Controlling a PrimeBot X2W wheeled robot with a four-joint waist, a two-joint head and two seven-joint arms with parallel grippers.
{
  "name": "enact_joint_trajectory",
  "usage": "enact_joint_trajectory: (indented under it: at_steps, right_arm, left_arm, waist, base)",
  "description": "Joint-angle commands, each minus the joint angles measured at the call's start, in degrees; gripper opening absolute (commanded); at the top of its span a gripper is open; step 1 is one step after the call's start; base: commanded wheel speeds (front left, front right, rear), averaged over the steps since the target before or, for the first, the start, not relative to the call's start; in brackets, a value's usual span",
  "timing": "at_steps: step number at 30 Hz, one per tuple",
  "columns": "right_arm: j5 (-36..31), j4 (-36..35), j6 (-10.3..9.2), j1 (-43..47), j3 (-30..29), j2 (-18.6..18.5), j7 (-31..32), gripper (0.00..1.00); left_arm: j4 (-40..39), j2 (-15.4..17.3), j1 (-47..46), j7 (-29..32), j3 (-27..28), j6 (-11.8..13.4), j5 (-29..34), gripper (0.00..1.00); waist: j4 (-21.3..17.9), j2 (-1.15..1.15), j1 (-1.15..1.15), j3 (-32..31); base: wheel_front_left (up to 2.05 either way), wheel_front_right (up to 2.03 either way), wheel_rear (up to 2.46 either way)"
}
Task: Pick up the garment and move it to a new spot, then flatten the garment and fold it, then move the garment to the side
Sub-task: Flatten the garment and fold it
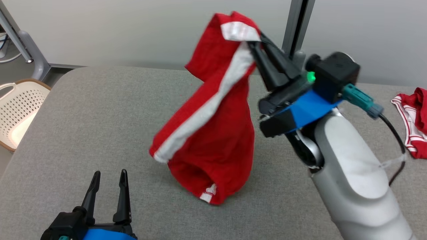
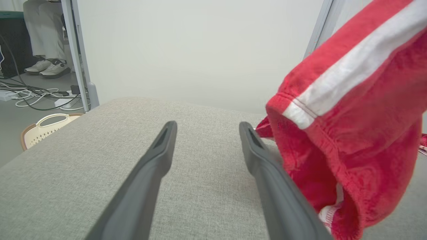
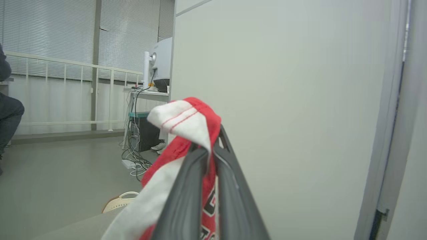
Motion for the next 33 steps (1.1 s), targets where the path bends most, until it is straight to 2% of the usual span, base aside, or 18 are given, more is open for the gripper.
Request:
enact_joint_trajectory:
  at_steps: [1, 8, 12, 16, 17, 18, 24, 30, 33]
  right_arm:
    - [-1.24, 0.5, 0.01, 4.56, -4.29, -0.19, -0.61, 0.0]
    - [-6.28, 1.64, 0.02, 21.89, -25.43, -0.07, 2.54, 0.0]
    - [-8.07, 2.49, 0.02, 28.7, -32.99, -0.1, 3.68, 0.0]
    - [-6.49, 3.25, 0.02, 32.75, -38.27, -0.12, 4.92, 0.0]
    - [-5.71, 3.9, 0.02, 33.54, -39.31, -0.14, 5.82, 0.41]
    - [-5.17, 4.51, 0.02, 34.21, -39.95, -0.1, 6.46, 1.0]
    - [-4.15, 3.52, 0.02, 36.73, -40.38, -0.13, 5.66, 1.0]
    - [-7.9, -3.62, 0.01, 39.65, -34.18, -0.13, 1.17, 1.0]
    - [-12.44, -6.85, 0.01, 41.12, -30.77, -0.11, -1.4, 1.0]
  left_arm:
    - [-0.3, 0.36, 0.44, -0.22, 0.24, 0.27, 0.12, 1.0]
    - [-0.6, 0.5, 0.92, -0.22, 0.01, 0.28, -0.11, 1.0]
    - [-0.4, 0.58, 0.33, -0.16, -0.41, 0.09, -0.1, 1.0]
    - [-0.23, 0.61, -0.3, -0.14, -0.6, 0.08, -0.15, 1.0]
    - [-0.19, 0.61, -0.31, -0.14, -0.65, 0.11, -0.19, 1.0]
    - [-0.14, 0.63, -0.32, -0.13, -0.73, 0.1, -0.19, 1.0]
    - [0.14, 0.92, -0.02, -0.14, -0.81, 0.23, -0.48, 1.0]
    - [0.06, 1.03, 0.77, -0.14, -0.93, 0.37, -0.5, 1.0]
    - [0.28, 0.77, 0.75, -0.14, -1.27, 0.38, -0.61, 1.0]
  waist:
    - [-0.26, 0.0, 0.0, -0.09]
    - [-1.9, 0.0, 0.0, 0.09]
    - [-2.72, 0.0, 0.0, 0.16]
    - [-3.28, 0.0, 0.0, -0.01]
    - [-3.45, 0.0, 0.0, 0.01]
    - [-3.6, 0.0, 0.0, 0.03]
    - [-4.26, 0.0, 0.0, -0.35]
    - [-5.03, 0.0, 0.0, -0.79]
    - [-5.32, 0.0, 0.0, -1.14]
  base:
    - [0.0, 0.0, 0.0]
    - [0.0, 0.0, 0.0]
    - [0.0, 0.0, 0.0]
    - [0.0, 0.0, 0.0]
    - [0.0, 0.0, 0.0]
    - [0.0, 0.0, 0.0]
    - [0.0, 0.0, 0.0]
    - [0.0, 0.0, 0.0]
    - [0.0, 0.0, 0.0]
